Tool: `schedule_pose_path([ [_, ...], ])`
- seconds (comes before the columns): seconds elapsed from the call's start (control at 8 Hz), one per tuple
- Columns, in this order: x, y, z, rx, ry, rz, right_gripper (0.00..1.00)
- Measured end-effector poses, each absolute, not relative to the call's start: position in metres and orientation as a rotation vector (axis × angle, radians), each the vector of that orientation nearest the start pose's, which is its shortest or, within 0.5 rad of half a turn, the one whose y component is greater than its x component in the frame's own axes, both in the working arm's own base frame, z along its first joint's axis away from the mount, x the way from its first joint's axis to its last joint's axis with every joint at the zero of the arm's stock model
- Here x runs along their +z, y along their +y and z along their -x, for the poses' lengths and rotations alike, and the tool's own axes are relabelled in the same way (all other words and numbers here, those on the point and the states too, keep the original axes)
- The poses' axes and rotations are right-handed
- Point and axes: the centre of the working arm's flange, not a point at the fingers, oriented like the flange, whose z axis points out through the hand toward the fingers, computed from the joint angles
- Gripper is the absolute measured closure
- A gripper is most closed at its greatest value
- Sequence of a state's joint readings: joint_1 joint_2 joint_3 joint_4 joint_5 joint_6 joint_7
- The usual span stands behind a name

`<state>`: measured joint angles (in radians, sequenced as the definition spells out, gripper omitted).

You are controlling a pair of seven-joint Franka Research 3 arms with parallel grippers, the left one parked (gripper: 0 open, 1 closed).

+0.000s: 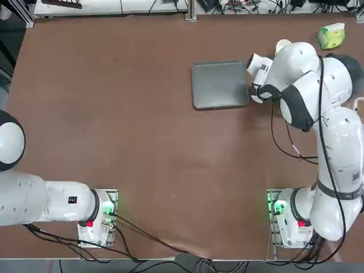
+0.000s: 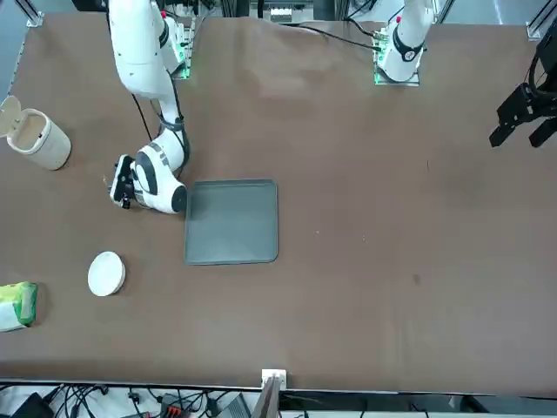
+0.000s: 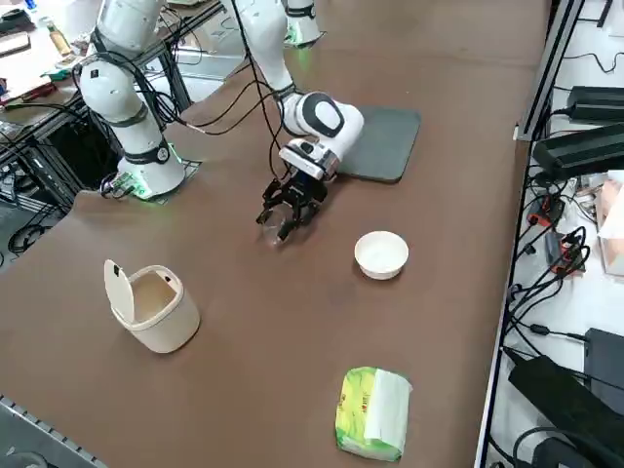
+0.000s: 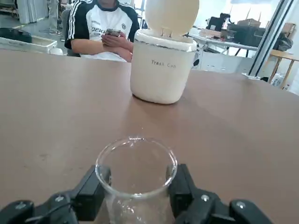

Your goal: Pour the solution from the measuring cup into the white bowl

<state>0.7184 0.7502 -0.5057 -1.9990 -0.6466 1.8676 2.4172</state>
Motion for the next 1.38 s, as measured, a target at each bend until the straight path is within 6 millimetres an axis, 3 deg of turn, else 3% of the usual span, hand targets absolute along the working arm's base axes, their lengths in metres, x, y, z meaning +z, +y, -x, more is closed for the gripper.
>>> schedule_pose_path([
  [0.62,0.115,0.039,-0.522,0.755,-1.626,-1.288,0.25],
  [0.88,0.115,0.040,-0.523,0.756,-1.631,-1.293,0.00],
  [1.12,0.115,0.046,-0.525,0.756,-1.630,-1.309,0.00],
  [1.38,0.111,0.066,-0.521,0.688,-1.614,-1.375,0.00],
])
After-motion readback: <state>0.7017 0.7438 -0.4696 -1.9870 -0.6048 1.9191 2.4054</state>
